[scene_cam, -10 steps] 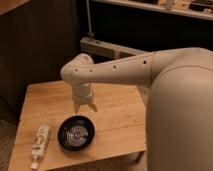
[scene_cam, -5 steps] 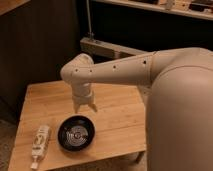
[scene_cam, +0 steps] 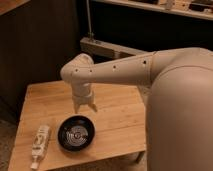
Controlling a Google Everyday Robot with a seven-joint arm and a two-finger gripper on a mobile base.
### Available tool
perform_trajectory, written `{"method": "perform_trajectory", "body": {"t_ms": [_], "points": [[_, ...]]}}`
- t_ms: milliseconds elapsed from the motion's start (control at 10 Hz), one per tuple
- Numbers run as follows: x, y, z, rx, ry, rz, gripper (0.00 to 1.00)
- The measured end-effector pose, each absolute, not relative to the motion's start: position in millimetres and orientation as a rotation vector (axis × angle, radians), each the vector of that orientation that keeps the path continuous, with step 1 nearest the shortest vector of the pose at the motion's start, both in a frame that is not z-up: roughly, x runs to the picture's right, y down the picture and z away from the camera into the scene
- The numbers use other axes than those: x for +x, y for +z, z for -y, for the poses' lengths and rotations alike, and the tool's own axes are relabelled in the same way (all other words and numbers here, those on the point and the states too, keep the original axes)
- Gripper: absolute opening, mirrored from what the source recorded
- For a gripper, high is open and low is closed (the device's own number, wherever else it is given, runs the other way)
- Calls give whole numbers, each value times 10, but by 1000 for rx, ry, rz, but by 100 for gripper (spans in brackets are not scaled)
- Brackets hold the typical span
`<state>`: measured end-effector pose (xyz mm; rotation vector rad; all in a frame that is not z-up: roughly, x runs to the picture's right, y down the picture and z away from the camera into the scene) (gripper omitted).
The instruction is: Place the bottle in the ceramic bowl
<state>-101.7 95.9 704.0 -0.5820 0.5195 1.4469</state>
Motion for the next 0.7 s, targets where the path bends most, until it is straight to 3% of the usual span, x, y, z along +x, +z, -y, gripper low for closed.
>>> {"method": "perform_trajectory", "body": {"t_ms": [700], "points": [[-1053, 7092, -883, -610, 1465, -508, 65]]}}
